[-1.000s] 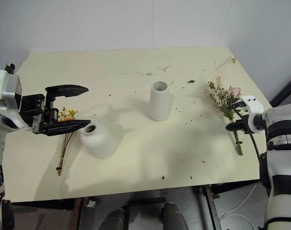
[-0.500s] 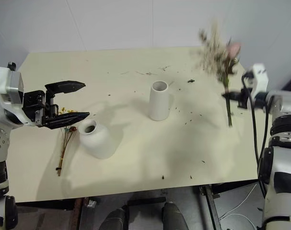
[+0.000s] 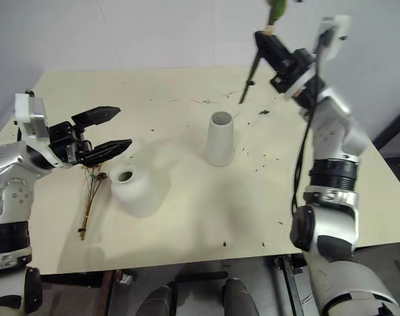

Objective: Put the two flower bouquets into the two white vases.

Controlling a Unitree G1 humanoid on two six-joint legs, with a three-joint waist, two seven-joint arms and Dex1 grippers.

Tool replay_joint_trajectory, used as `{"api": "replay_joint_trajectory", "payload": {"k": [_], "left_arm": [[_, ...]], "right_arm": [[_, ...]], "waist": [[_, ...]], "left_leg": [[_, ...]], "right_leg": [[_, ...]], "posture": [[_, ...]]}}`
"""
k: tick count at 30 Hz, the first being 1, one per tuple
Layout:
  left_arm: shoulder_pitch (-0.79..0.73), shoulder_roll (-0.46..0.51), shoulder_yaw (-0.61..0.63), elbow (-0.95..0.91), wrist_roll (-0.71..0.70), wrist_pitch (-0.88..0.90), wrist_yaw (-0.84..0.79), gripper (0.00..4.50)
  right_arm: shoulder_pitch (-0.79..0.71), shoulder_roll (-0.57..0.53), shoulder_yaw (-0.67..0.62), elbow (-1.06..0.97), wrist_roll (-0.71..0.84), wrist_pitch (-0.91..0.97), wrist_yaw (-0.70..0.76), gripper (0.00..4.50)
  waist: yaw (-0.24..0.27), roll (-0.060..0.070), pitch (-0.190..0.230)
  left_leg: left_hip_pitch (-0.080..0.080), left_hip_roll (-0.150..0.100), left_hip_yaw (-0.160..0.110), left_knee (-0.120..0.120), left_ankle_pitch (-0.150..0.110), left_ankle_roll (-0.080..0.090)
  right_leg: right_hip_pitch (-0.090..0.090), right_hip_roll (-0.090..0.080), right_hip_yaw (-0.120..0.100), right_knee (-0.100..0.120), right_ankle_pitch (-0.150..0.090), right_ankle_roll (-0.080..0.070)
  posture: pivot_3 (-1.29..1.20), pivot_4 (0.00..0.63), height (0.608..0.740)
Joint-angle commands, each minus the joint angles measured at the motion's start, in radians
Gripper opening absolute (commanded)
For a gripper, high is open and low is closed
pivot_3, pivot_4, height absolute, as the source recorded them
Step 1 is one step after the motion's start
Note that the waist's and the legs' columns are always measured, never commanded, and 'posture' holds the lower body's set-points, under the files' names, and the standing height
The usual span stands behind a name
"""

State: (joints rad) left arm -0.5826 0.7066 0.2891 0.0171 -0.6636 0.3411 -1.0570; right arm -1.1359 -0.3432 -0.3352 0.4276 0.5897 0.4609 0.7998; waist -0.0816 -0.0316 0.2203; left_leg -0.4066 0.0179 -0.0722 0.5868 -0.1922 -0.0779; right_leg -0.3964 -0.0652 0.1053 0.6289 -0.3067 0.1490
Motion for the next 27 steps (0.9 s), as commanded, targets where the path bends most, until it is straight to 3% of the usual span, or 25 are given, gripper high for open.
{"api": "replay_joint_trajectory", "payload": {"k": [1,9,14,27], "left_arm": [[-0.001,0.006,0.026,-0.032,-0.003,-0.014,0.021,4.5],[0.058,0.008,0.057,-0.086,-0.016,-0.012,0.071,4.5],[0.074,0.009,0.075,-0.109,-0.02,-0.013,0.092,4.5],[0.089,0.009,0.091,-0.141,-0.033,-0.006,0.116,4.5]], "right_arm": [[-0.031,0.029,0.014,-0.053,0.035,-0.012,-0.005,0.01],[0.006,0.09,0.073,-0.012,0.005,-0.079,0.021,0.01],[0.074,0.085,0.141,0.056,-0.08,-0.231,0.104,0.01],[0.012,0.08,0.09,0.08,0.019,-0.224,0.139,0.01]], "waist": [[0.0,0.0,0.0],[-0.001,0.0,0.0],[0.0,-0.001,0.0],[-0.003,-0.001,0.0]], "left_leg": [[0.0,0.0,0.0,0.0,0.0,0.0],[0.0,0.0,0.0,-0.002,0.0,0.0],[0.0,0.0,0.0,-0.001,0.0,0.0],[0.001,0.001,0.0,0.0,0.0,0.0]], "right_leg": [[0.0,0.0,0.0,0.0,0.0,0.0],[-0.001,0.0,0.0,-0.001,0.0,0.0],[-0.001,0.0,0.0,-0.001,0.0,0.0],[0.001,0.001,0.0,0.0,0.001,-0.001]], "posture": [[0.0,0.15,0.74],[0.0,0.15,0.74],[0.0,0.15,0.74],[0.0,0.15,0.74]]}}
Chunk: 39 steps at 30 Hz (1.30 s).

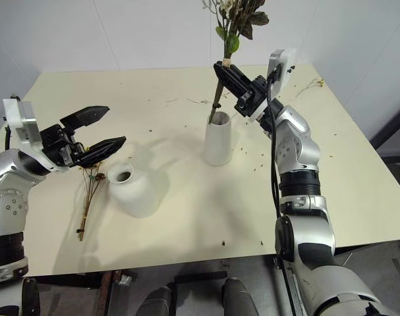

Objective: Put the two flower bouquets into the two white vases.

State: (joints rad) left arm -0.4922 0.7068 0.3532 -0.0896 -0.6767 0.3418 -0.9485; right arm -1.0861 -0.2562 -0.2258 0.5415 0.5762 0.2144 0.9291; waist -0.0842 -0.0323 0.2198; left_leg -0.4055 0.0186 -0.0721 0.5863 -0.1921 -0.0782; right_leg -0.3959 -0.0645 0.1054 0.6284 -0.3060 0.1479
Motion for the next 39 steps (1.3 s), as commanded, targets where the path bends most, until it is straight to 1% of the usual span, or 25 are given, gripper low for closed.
{"api": "replay_joint_trajectory", "payload": {"k": [1,6,11,21,26,28,30,33,35,37,39], "left_arm": [[-0.003,0.008,0.025,-0.032,-0.019,-0.009,0.007,4.5],[-0.007,0.005,0.02,-0.03,-0.019,-0.012,0.006,4.5],[-0.006,0.002,0.018,-0.034,-0.021,-0.012,0.006,4.5],[-0.005,0.003,0.031,-0.043,-0.025,-0.017,0.015,4.5],[0.002,0.004,0.037,-0.051,-0.028,-0.017,0.019,4.5],[0.004,0.005,0.038,-0.052,-0.028,-0.017,0.019,4.5],[0.007,0.006,0.04,-0.052,-0.027,-0.018,0.02,4.5],[0.011,0.011,0.044,-0.049,-0.023,-0.014,0.025,4.5],[0.012,0.015,0.056,-0.045,-0.043,0.032,0.051,4.5],[0.021,0.046,0.053,-0.049,-0.009,0.123,0.142,4.5],[0.024,0.069,0.042,-0.059,0.016,0.105,0.127,4.5]], "right_arm": [[-0.043,-0.009,-0.021,-0.035,0.038,0.029,0.011,0.01],[-0.094,-0.019,-0.044,-0.01,0.061,0.051,-0.002,0.01],[-0.119,-0.028,-0.056,0.06,0.037,0.019,0.002,0.01],[-0.093,-0.027,-0.007,0.211,-0.081,-0.118,0.052,0.01],[-0.078,-0.029,0.01,0.238,-0.116,-0.166,0.1,0.01],[-0.068,-0.031,0.015,0.22,-0.111,-0.151,0.132,0.73],[-0.06,-0.032,0.015,0.2,-0.108,-0.148,0.143,1.25],[-0.048,-0.043,0.019,0.168,-0.111,-0.143,0.161,2.29],[-0.036,-0.056,0.024,0.144,-0.12,-0.143,0.168,2.97],[-0.023,-0.072,0.023,0.12,-0.117,-0.125,0.172,3.69],[-0.002,-0.105,0.03,0.084,-0.12,-0.103,0.19,4.36]], "waist": [[0.0,0.0,0.0],[0.0,0.0,0.0],[0.001,0.0,0.0],[0.0,0.0,0.0],[0.0,0.0,0.0],[-0.001,0.0,0.0],[0.0,0.0,0.0],[0.0,0.0,0.0],[0.001,0.0,0.0],[0.001,0.0,0.0],[0.0,0.0,0.0]], "left_leg": [[0.0,0.0,0.0,0.0,0.0,0.0],[-0.001,0.0,0.0,-0.002,0.0,0.0],[-0.001,0.0,0.0,-0.003,0.0,0.0],[-0.001,0.0,0.0,-0.003,0.0,0.0],[-0.001,0.0,0.0,-0.003,0.0,0.0],[-0.001,0.0,0.0,-0.004,0.0,0.0],[-0.001,0.0,0.0,-0.004,0.0,0.0],[-0.001,0.0,0.0,-0.003,0.0,0.0],[-0.001,0.0,0.0,-0.003,0.0,0.0],[-0.001,0.0,0.0,-0.003,0.0,0.0],[-0.001,0.0,0.0,-0.003,0.0,0.0]], "right_leg": [[0.0,0.0,0.0,0.0,0.0,0.0],[-0.001,0.0,0.0,-0.001,0.0,0.0],[-0.002,0.0,0.0,-0.001,0.0,0.0],[-0.002,0.0,0.0,-0.002,0.0,0.0],[-0.002,0.0,0.0,-0.002,0.0,0.0],[-0.002,0.0,0.0,-0.002,0.0,0.0],[-0.002,0.0,0.0,-0.002,0.0,0.0],[-0.002,0.0,0.0,-0.002,0.0,0.0],[-0.002,0.0,0.0,-0.002,0.0,0.0],[-0.002,0.0,0.0,-0.002,0.0,0.0],[-0.002,0.0,0.0,-0.002,0.0,0.0]], "posture": [[0.0,0.15,0.74],[0.0,0.15,0.74],[0.0,0.15,0.74],[0.0,0.15,0.74],[0.0,0.15,0.74],[0.0,0.15,0.74],[0.0,0.15,0.74],[0.0,0.15,0.74],[0.0,0.15,0.74],[0.0,0.15,0.74],[0.0,0.15,0.74]]}}
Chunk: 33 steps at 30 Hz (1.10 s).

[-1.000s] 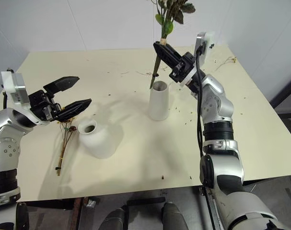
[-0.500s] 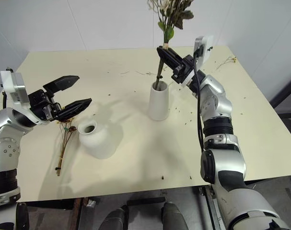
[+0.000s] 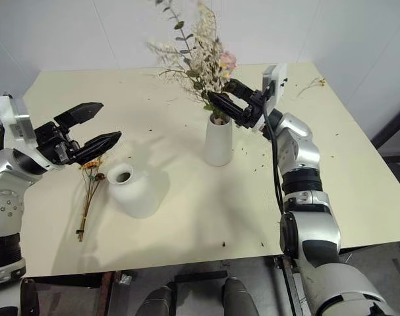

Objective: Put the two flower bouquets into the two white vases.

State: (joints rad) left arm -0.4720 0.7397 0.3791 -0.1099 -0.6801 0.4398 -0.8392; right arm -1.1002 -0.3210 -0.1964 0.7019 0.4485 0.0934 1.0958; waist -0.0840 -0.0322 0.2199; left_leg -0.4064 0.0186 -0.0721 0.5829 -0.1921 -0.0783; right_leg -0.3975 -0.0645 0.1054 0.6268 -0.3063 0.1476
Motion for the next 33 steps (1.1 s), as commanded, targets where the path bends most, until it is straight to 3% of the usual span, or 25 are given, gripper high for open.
{"api": "replay_joint_trajectory", "payload": {"k": [1,6,11,14,17,22,33], "left_arm": [[0.004,0.044,0.017,-0.043,0.022,-0.006,0.007,4.5],[0.039,0.122,0.046,-0.003,0.075,0.039,0.056,4.5],[0.078,0.223,0.031,0.049,0.168,0.176,0.163,4.5],[0.07,0.253,0.021,0.065,0.146,0.401,0.238,4.5],[0.076,0.264,-0.003,0.047,0.154,0.496,0.262,4.5],[0.022,0.206,-0.059,-0.015,0.146,0.695,0.364,4.5],[-0.007,0.073,-0.153,-0.089,0.217,0.955,0.547,4.5]], "right_arm": [[0.023,-0.059,0.004,-0.093,0.005,0.025,0.033,4.44],[0.075,-0.189,0.004,-0.168,0.004,0.082,0.086,4.44],[0.189,-0.366,0.027,-0.341,0.041,0.198,0.235,4.44],[0.271,-0.445,0.03,-0.498,0.081,0.255,0.297,4.44],[0.319,-0.474,0.033,-0.621,0.122,0.316,0.298,4.44],[0.397,-0.527,0.04,-0.796,0.206,0.417,0.337,4.44],[0.459,-0.486,0.038,-0.905,0.257,0.438,0.247,4.44]], "waist": [[0.001,0.0,0.0],[0.002,0.0,0.0],[0.003,0.0,0.0],[0.0,0.0,0.0],[-0.003,0.0,0.0],[0.008,0.0,0.0],[0.029,-0.001,0.0]], "left_leg": [[0.0,0.0,0.0,0.0,0.0,0.0],[0.0,0.0,0.0,0.0,0.0,0.0],[0.0,0.0,0.0,-0.002,0.0,0.0],[0.0,0.0,0.0,-0.002,-0.001,0.0],[0.001,0.0,0.0,-0.002,-0.002,-0.001],[0.0,0.0,0.0,-0.001,-0.003,-0.001],[0.0,0.0,0.0,0.003,-0.004,-0.002]], "right_leg": [[0.0,0.0,0.0,0.0,0.0,0.0],[0.0,0.0,0.0,-0.001,0.0,0.0],[0.0,0.0,0.0,-0.002,-0.001,-0.001],[0.0,0.0,0.0,-0.001,-0.003,-0.001],[0.0,0.0,0.0,-0.001,-0.003,-0.001],[0.0,0.0,0.0,-0.001,-0.003,-0.001],[0.0,0.0,0.0,0.0,-0.003,-0.001]], "posture": [[0.0,0.15,0.74],[0.0,0.15,0.74],[0.0,0.15,0.74],[0.0,0.15,0.74],[0.0,0.15,0.74],[0.0,0.15,0.74],[0.0,0.15,0.74]]}}
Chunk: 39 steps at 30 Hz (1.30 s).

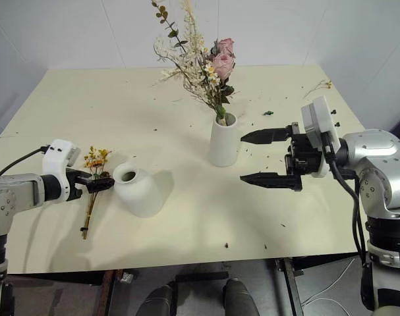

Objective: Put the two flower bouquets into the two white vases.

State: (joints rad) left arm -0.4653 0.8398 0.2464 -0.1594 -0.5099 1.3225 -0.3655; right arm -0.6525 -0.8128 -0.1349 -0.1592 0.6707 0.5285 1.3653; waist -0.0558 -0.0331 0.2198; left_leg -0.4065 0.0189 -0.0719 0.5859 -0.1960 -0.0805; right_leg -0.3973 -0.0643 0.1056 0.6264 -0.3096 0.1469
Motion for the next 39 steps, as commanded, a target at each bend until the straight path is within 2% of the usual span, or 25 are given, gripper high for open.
{"api": "replay_joint_trajectory", "payload": {"k": [1,5,10,18,23,28,32,39], "left_arm": [[-0.014,-0.036,-0.026,-0.041,0.059,0.097,0.093,4.5],[0.004,-0.072,0.005,-0.051,0.057,0.117,0.091,4.5],[0.009,-0.072,0.03,-0.072,0.067,0.142,0.102,4.5],[-0.071,0.024,0.041,-0.138,0.057,0.184,0.068,4.5],[-0.116,0.071,0.043,-0.198,0.025,0.279,0.046,4.5],[-0.038,0.131,0.081,-0.241,-0.046,0.292,0.029,4.5],[0.056,0.11,0.131,-0.255,-0.073,0.292,0.063,4.5],[0.119,0.031,0.151,-0.251,-0.083,0.292,0.113,4.5]], "right_arm": [[0.015,0.008,-0.023,-0.05,0.04,0.007,-0.029,4.44],[0.03,0.004,-0.015,-0.063,0.05,0.005,-0.03,4.44],[0.029,0.004,-0.009,-0.052,0.048,-0.006,-0.026,4.44],[0.014,0.039,0.015,-0.005,0.023,-0.045,-0.031,4.44],[0.005,0.058,0.027,0.024,0.013,-0.062,-0.025,4.44],[0.006,0.079,0.042,0.038,0.009,-0.08,-0.023,4.44],[-0.003,0.093,0.05,0.052,0.005,-0.092,-0.016,4.44],[-0.016,0.088,0.046,0.049,0.008,-0.085,-0.013,4.44]], "waist": [[0.002,0.0,0.0],[0.001,0.0,0.0],[0.0,0.0,0.0],[0.001,-0.001,0.0],[0.001,-0.001,0.0],[-0.006,-0.002,0.0],[-0.002,-0.002,0.0],[0.004,-0.002,0.0]], "left_leg": [[0.0,0.0,0.0,0.0,0.0,0.0],[0.0,0.0,0.0,0.002,-0.001,0.0],[0.0,0.0,0.0,0.004,-0.001,0.0],[0.0,0.0,0.0,0.005,-0.001,0.0],[0.0,0.0,0.0,0.005,-0.002,0.0],[0.0,0.0,0.0,0.005,-0.004,0.001],[0.0,0.001,0.0,0.005,-0.005,0.001],[0.0,0.0,0.0,0.007,-0.005,0.001]], "right_leg": [[0.0,0.0,0.0,0.0,0.0,0.0],[0.001,0.0,0.0,0.0,0.0,0.0],[0.002,0.0,0.0,0.0,0.0,0.0],[0.002,0.0,0.0,0.0,0.0,0.0],[0.002,0.0,0.0,-0.001,0.0,0.0],[0.002,0.0,0.0,-0.001,0.0,0.0],[0.002,0.0,0.0,0.0,-0.001,0.0],[0.003,0.0,0.0,-0.001,-0.001,0.0]], "posture": [[0.0,0.15,0.74],[0.0,0.15,0.74],[0.0,0.15,0.74],[0.0,0.15,0.74],[0.0,0.15,0.74],[0.0,0.15,0.74],[0.0,0.15,0.74],[0.0,0.15,0.74]]}}
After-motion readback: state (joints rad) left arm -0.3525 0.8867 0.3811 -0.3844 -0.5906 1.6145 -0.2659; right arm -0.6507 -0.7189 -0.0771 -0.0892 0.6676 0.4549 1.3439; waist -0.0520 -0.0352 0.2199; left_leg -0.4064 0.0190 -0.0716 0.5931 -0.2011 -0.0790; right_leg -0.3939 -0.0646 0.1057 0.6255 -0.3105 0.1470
